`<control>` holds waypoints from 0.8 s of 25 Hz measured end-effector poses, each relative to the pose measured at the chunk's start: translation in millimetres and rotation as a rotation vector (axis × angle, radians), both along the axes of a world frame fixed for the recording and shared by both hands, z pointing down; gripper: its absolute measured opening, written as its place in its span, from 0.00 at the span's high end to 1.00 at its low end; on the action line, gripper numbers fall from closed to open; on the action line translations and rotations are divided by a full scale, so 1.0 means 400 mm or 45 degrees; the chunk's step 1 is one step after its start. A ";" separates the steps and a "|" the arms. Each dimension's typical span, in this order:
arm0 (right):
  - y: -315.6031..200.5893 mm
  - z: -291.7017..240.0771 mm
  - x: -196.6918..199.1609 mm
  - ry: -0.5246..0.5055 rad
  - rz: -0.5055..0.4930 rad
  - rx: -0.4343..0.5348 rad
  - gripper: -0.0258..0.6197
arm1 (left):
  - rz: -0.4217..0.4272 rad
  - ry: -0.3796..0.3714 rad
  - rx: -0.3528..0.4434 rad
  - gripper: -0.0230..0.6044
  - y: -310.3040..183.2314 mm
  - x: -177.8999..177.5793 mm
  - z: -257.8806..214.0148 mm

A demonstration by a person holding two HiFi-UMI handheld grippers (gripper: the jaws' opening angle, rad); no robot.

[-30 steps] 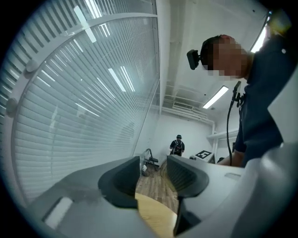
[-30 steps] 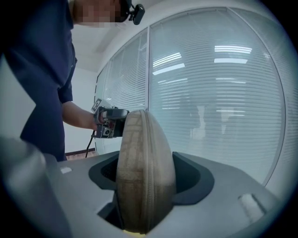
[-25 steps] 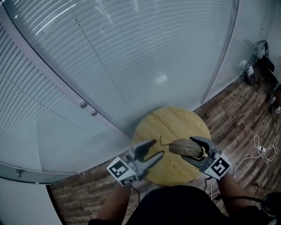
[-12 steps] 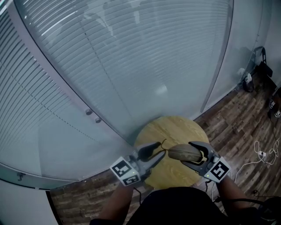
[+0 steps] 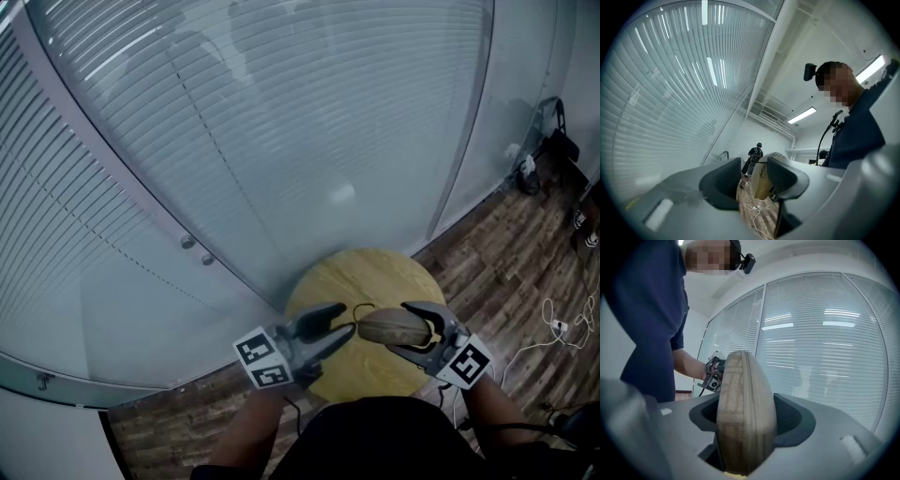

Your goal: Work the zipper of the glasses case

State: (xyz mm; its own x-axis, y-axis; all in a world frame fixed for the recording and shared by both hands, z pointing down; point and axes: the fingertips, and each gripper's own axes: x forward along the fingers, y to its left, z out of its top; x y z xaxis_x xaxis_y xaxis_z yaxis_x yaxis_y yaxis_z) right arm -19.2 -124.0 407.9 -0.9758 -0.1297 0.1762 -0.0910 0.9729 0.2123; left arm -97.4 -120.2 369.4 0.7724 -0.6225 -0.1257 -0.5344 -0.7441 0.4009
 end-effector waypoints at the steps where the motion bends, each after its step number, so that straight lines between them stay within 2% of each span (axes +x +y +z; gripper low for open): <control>1: 0.000 0.000 0.000 0.004 -0.001 0.001 0.48 | 0.012 0.002 -0.002 0.66 0.001 0.002 -0.001; 5: 0.003 -0.010 -0.001 -0.029 -0.011 0.001 0.48 | 0.032 0.064 -0.009 0.66 -0.002 -0.002 -0.017; 8: 0.020 -0.086 -0.024 -0.248 -0.068 0.057 0.48 | 0.048 0.089 -0.032 0.65 -0.011 -0.013 -0.025; 13: 0.043 -0.116 -0.038 -0.307 -0.114 0.076 0.48 | 0.225 0.113 -0.079 0.64 0.003 0.000 -0.037; 15: 0.052 -0.108 -0.036 -0.268 -0.127 0.068 0.48 | 0.279 0.105 -0.073 0.64 0.015 0.010 -0.043; 20: 0.062 0.013 0.010 0.067 -0.099 -0.002 0.48 | 0.434 0.132 -0.081 0.69 0.059 0.047 -0.036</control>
State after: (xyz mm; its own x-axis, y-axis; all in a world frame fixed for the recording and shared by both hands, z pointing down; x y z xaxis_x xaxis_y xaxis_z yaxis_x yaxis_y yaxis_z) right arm -15.2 -99.4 413.0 -0.9722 -0.0534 0.2278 -0.0038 0.9770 0.2130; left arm -78.5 -96.4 355.0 0.9221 -0.3406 -0.1837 -0.2140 -0.8442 0.4915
